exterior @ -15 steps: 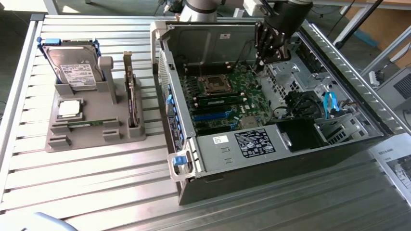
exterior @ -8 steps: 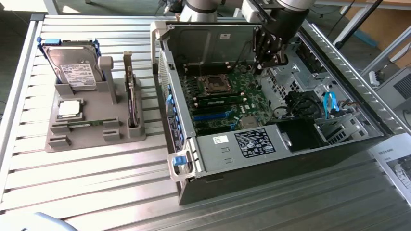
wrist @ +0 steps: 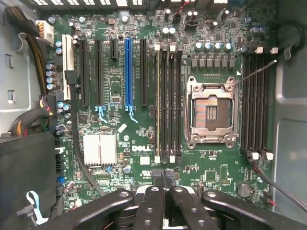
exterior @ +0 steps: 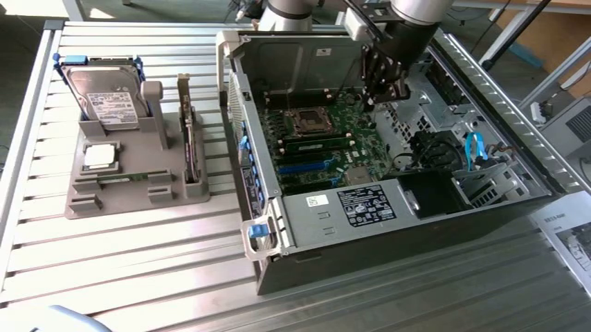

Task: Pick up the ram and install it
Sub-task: 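Press down the ram until it locks into place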

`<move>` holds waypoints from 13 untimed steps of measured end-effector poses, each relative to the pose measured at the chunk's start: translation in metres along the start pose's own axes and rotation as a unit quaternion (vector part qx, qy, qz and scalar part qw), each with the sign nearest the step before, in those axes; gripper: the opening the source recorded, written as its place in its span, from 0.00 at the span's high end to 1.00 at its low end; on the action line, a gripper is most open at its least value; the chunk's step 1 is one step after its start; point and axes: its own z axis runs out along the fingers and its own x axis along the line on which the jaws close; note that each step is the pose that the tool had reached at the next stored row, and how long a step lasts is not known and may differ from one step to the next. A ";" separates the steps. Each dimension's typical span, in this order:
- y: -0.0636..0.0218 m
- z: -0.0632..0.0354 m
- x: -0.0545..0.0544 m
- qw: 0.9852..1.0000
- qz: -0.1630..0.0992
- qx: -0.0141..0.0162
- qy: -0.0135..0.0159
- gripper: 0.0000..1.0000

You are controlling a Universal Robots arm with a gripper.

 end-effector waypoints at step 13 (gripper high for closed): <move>0.0002 0.0225 0.000 1.000 0.000 0.000 0.000 0.90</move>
